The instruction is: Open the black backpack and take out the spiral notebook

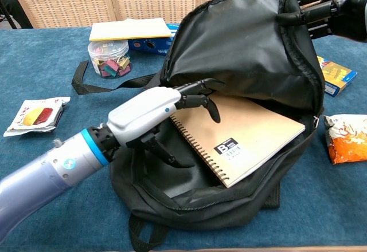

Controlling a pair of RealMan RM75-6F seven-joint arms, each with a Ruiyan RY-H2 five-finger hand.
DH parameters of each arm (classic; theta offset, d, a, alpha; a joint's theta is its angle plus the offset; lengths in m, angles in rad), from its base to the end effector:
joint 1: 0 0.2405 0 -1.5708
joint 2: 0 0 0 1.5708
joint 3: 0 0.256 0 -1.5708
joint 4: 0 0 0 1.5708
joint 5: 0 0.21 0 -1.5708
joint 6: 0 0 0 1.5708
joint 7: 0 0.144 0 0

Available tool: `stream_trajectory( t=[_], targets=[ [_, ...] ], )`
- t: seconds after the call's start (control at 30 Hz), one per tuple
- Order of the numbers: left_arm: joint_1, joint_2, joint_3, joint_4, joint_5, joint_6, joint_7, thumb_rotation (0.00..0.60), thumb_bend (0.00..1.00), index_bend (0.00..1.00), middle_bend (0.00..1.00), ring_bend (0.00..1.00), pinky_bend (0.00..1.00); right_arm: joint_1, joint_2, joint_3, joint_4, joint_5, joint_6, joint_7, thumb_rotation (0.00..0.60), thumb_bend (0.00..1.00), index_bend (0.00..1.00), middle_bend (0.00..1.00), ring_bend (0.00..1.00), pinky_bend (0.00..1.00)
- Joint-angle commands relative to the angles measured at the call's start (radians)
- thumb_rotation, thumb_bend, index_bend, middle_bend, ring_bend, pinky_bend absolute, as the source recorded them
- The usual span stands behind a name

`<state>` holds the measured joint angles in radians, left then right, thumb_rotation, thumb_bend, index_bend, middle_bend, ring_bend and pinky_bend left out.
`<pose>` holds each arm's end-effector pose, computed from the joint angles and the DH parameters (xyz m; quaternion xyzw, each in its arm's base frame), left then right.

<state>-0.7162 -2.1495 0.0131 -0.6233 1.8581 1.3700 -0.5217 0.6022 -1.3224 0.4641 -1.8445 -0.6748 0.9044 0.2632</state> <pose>-0.1104 0.2725 -0.1381 -0.7408 -0.3154 -0.5750 0.1454 -0.1431 -0.3444 0.0649 0.3750 -0.7284 0.5125 0.2571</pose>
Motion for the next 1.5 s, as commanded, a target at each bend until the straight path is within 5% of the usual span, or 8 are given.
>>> stream_trajectory(
  t=[0.03, 0.2, 0.4, 0.6, 0.8, 1.0, 1.5],
  targets=[
    [-0.023, -0.043, 0.004, 0.050, -0.017, -0.022, -0.023, 0.600, 0.00, 0.36, 0.11, 0.13, 0.18, 0.009, 0.010, 0.016, -0.007, 0.051, -0.003, 0.013, 0.600, 0.62, 0.66, 0.64, 0.53, 0.51],
    [-0.051, -0.102, 0.008, 0.125, -0.032, -0.038, -0.030, 0.600, 0.00, 0.35, 0.11, 0.13, 0.18, 0.019, 0.026, 0.018, -0.011, 0.097, 0.000, 0.003, 0.600, 0.62, 0.66, 0.64, 0.53, 0.51],
    [-0.098, -0.119, 0.003, 0.125, -0.054, -0.100, -0.007, 0.600, 0.44, 0.35, 0.11, 0.13, 0.18, 0.019, 0.037, 0.018, -0.028, 0.109, 0.012, 0.002, 0.600, 0.62, 0.66, 0.64, 0.53, 0.51],
    [-0.103, -0.119, -0.025, 0.064, -0.091, -0.097, 0.080, 0.600, 0.61, 0.46, 0.21, 0.18, 0.28, 0.013, 0.050, 0.013, -0.037, 0.105, 0.014, 0.005, 0.600, 0.62, 0.66, 0.64, 0.53, 0.51],
    [-0.093, -0.119, -0.047, 0.035, -0.127, -0.062, 0.108, 0.600, 0.61, 0.66, 0.38, 0.29, 0.37, 0.008, 0.061, 0.010, -0.039, 0.093, 0.011, 0.014, 0.600, 0.65, 0.66, 0.64, 0.53, 0.51],
    [-0.085, -0.119, -0.060, 0.051, -0.141, 0.004, 0.100, 0.600, 0.60, 0.73, 0.63, 0.44, 0.48, 0.006, 0.057, -0.001, -0.016, 0.082, 0.013, 0.015, 0.600, 0.65, 0.66, 0.64, 0.53, 0.51],
    [-0.059, -0.055, -0.085, 0.036, -0.169, 0.127, -0.030, 0.600, 0.58, 0.74, 0.65, 0.49, 0.56, -0.005, 0.076, 0.004, 0.015, 0.092, 0.005, 0.038, 0.600, 0.65, 0.66, 0.64, 0.53, 0.51]
  ],
)
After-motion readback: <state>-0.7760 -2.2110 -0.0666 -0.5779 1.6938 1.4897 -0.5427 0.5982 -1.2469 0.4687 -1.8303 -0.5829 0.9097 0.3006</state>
